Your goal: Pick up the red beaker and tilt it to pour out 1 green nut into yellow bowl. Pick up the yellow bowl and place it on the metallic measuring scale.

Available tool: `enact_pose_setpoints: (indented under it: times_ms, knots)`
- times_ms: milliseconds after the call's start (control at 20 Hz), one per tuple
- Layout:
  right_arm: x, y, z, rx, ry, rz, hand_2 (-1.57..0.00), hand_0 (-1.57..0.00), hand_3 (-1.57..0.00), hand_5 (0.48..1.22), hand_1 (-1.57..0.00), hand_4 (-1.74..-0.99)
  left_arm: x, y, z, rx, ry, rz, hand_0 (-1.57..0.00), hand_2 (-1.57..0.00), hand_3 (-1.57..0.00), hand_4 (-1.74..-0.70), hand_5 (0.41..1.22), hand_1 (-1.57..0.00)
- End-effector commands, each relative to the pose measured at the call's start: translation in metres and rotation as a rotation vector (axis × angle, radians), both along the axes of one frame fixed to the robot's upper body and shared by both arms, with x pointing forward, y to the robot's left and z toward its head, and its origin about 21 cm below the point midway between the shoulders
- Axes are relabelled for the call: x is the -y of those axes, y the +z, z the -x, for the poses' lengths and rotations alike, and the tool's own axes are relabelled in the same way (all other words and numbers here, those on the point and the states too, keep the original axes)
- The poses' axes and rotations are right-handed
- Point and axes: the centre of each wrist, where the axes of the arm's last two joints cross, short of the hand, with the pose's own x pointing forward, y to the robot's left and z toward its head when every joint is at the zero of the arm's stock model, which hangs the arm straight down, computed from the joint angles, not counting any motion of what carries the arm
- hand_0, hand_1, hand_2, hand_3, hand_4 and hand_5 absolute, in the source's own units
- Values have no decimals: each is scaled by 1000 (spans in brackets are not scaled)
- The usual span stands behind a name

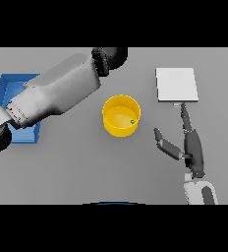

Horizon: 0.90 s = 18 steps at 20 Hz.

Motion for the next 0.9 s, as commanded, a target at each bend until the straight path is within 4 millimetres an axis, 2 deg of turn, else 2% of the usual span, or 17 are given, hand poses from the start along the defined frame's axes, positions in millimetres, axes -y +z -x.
enact_pose_setpoints:
  times_ms: [0,50,150,250,300,400,550,650,850]
  knots:
    - [-1,1,1,12,4,-2,1,1,1,594,1,-1190,-5,14,-5,3,5,34,-1571,-1434,-1266,-1689,1221,-1571]
    - [-3,1,0,8,10,-17,1,1,1,596,1,-1186,-9,33,-10,20,22,73,-1571,-1461,-1041,-1699,1221,-1571]
    - [-1,3,-2,5,17,-34,1,1,1,593,1,-1181,-19,70,-18,53,69,155,-1571,-1501,-1232,-1705,1221,-1571]
    - [0,1,0,-2,33,-66,1,1,1,595,1,-1183,-33,93,-27,77,165,285,-1571,-1526,-1354,-1715,1221,-1571]
    - [-1,2,-1,7,43,-66,1,1,1,597,1,-1193,-45,103,-33,70,221,380,-1571,-1535,-1397,-1720,1221,-1571]
    - [-3,3,0,8,44,-75,1,1,1,594,1,-1199,-82,112,-45,54,356,615,-1571,-1548,-1379,-1727,1221,-1571]
    - [2,2,-3,2,49,-77,1,1,1,592,1,-1224,-143,116,-55,26,527,954,-1571,-1559,-1368,-1733,1221,-1571]
    - [2,-1,-3,3,54,-61,1,1,1,587,1,-1222,-179,106,-56,3,578,1140,-1571,-1563,-1396,-1736,1221,-1571]
    - [3,-2,-2,28,67,-43,1,1,1,591,1,-1223,-236,77,-49,27,708,1437,-1571,-1568,-1414,-1739,1221,-1571]
